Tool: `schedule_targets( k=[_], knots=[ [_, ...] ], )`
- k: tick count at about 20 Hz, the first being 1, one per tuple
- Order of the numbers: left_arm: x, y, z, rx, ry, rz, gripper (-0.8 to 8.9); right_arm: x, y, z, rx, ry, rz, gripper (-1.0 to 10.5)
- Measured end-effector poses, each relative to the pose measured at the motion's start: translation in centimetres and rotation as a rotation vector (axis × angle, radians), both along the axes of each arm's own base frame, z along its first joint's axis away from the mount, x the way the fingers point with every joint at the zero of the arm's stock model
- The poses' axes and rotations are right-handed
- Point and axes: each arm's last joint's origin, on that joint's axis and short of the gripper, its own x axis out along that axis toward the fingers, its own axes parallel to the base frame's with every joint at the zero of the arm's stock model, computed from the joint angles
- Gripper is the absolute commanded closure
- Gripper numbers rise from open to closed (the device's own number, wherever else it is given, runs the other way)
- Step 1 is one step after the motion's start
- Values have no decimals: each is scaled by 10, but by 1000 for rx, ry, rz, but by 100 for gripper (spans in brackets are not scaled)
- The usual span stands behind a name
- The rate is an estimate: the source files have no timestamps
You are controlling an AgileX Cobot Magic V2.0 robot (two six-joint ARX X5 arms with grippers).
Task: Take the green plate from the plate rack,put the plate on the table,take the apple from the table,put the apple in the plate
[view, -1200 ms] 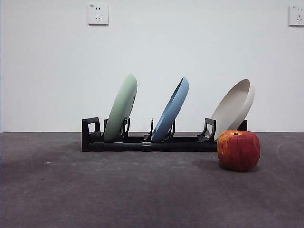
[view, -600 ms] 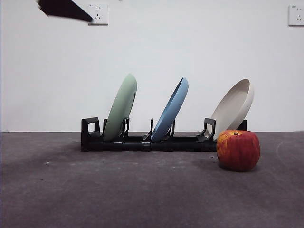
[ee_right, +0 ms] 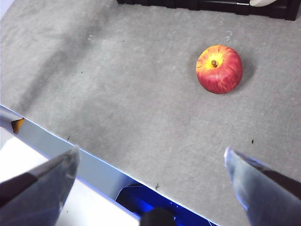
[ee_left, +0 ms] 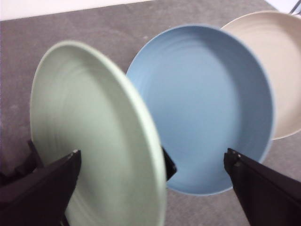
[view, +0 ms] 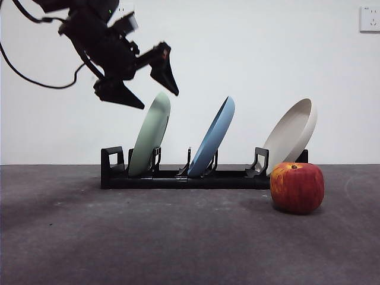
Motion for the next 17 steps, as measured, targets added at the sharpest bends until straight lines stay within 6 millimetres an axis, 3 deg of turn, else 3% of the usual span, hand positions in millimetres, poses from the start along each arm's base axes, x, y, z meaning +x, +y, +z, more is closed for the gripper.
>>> schedule_targets(
  k=[6,9,10,17],
  knots=[
    [7,-2,-19,23,43,10,263,3,0,-1,-1,13,0,290],
    [7,-4,-20,24,45,6,574,3,0,-1,-1,14,0,290],
    [6,-4,-20,26,52,5,635,3,0,-1,-1,14,0,290],
    [4,-6,-21,-7,78,-54,796,3,0,-1,-1,14,0,290]
  ],
)
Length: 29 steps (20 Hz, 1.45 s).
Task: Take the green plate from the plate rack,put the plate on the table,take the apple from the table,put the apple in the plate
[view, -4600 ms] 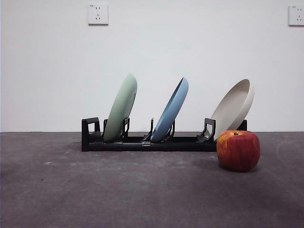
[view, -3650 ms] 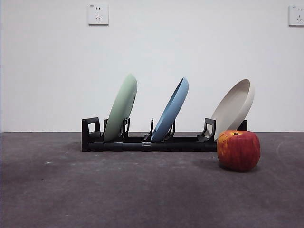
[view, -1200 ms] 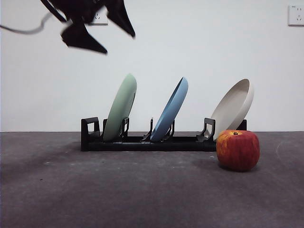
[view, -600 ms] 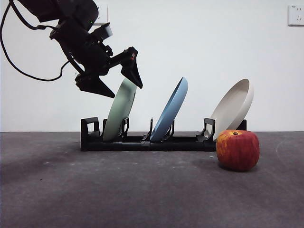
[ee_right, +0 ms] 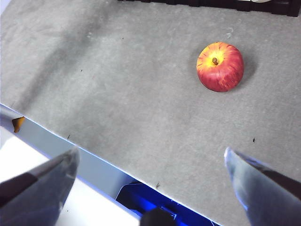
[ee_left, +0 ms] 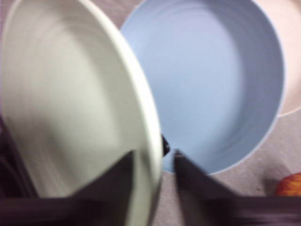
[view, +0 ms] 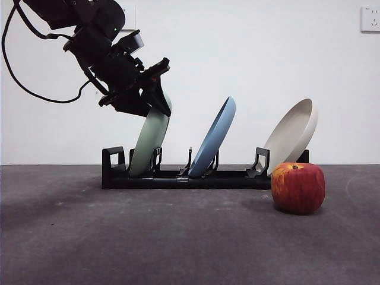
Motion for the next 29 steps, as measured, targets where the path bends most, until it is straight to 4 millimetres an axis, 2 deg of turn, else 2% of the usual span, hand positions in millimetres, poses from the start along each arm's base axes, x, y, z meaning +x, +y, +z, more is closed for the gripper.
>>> schedule_targets(
  k=[12,15,20,24,29],
  knots=[
    [0,6,7,-22,-2,9,822,0,0,0,0,0,0,290],
    [-6,9,20,-39,-16,13,822,0,0,0,0,0,0,290],
    [-22,14,58,-70,-97,8,822,0,0,0,0,0,0,290],
    [-52,18,99,-40,-126,-25,821,0,0,0,0,0,0,290],
    [-131,10,151,166,-253,-78,821,0,0,0,0,0,0,290]
  ],
)
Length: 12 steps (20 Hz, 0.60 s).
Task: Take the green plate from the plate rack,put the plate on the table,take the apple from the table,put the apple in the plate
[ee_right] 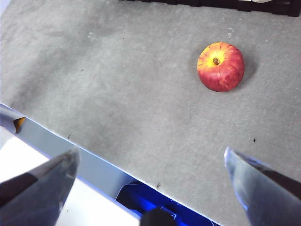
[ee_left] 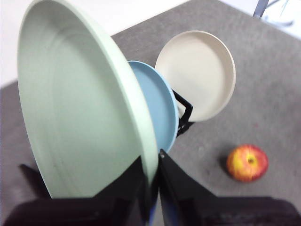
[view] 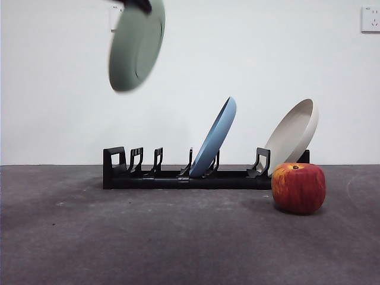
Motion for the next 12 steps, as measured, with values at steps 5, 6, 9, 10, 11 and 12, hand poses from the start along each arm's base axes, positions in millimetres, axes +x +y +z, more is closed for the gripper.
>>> schedule_targets(
  k=[5,6,9,10,11,12],
  knots=[
    [-63,-21,10,269,-36,-40,819,0,0,0,0,0,0,290],
    [-71,-27,5,338,-15,-50,819,0,0,0,0,0,0,290],
    [-94,-51,-15,491,-8,-98,819,0,0,0,0,0,0,290],
    [-102,-60,-25,536,-18,-114,819,0,0,0,0,0,0,290],
    [-110,-68,-37,583,-24,-130,819,0,0,0,1,0,0,290],
    [-117,-74,-51,631,-26,-148,819,0,0,0,1,0,1,290]
  ],
)
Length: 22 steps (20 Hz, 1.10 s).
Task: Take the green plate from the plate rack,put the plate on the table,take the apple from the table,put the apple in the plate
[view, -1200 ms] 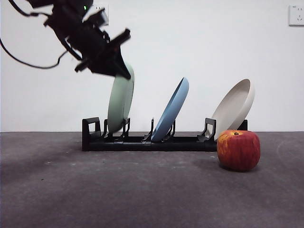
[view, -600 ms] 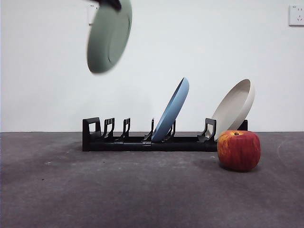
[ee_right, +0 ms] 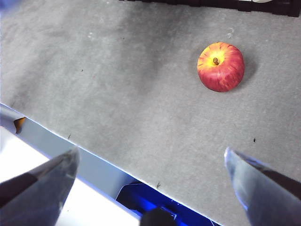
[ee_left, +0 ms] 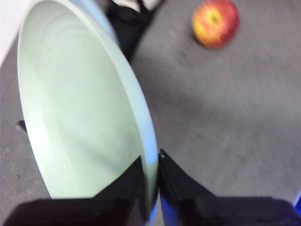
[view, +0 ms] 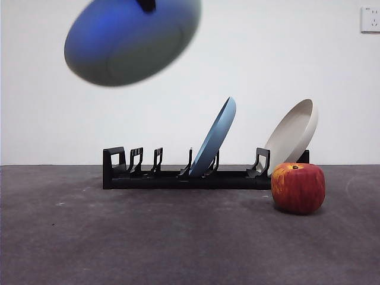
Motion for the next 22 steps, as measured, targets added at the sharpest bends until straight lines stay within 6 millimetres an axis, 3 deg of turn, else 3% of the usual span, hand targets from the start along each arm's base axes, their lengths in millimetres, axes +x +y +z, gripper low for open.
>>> schedule_targets(
  k=[5,8,13,18,21,22],
  knots=[
    [-21,-26,-94,157,22,-90,819,0,0,0,0,0,0,290],
    [-27,-40,-135,241,-18,-131,819,0,0,0,0,0,0,290],
    [-17,-62,-173,322,-32,-164,819,0,0,0,0,0,0,290],
    [-12,-72,-201,397,-56,-147,820,0,0,0,0,0,0,290],
    [-11,-74,-206,392,-44,-154,808,0,0,0,0,0,0,290],
    [-11,-75,-206,376,-39,-160,761,0,0,0,0,0,0,290]
  ],
)
